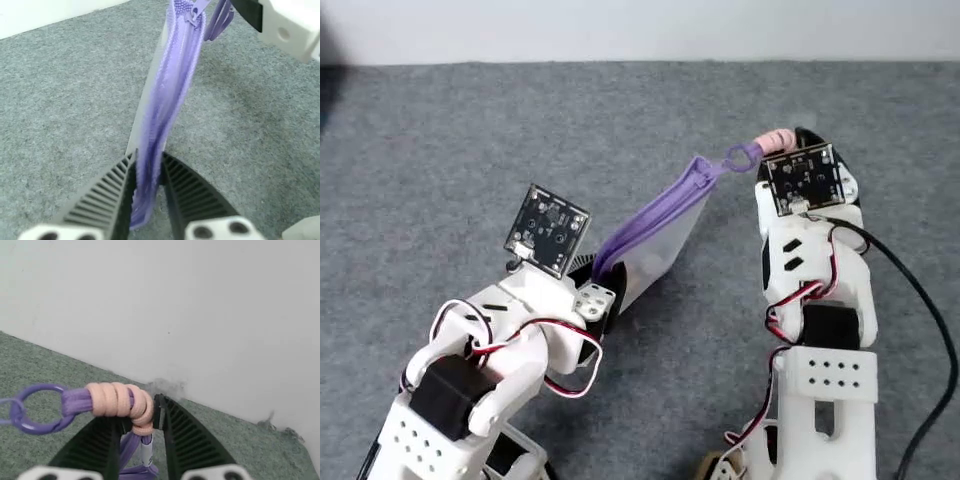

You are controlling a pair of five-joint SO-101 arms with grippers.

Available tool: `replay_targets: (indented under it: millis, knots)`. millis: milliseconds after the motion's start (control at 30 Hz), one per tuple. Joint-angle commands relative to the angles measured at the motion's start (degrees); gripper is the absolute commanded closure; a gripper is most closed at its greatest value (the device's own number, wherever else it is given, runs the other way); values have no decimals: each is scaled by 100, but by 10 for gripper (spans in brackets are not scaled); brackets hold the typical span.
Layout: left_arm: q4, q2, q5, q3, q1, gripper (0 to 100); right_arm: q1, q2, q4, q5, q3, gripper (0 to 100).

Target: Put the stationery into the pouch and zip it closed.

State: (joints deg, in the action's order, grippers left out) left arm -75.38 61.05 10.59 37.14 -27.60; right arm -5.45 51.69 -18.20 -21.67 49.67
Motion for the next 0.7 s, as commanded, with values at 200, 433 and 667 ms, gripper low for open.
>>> replay_targets:
  millis: [200,433,667]
  knots:
    - [158,62,624,-268,1943,703,497,593,-787,-114,-70,993]
    - [264,105,571,171,2295,703,1473,637,-1640,-114,-70,883]
    - [-510,114,580,22,2444,703,1745,699,-2431,88,-88,702]
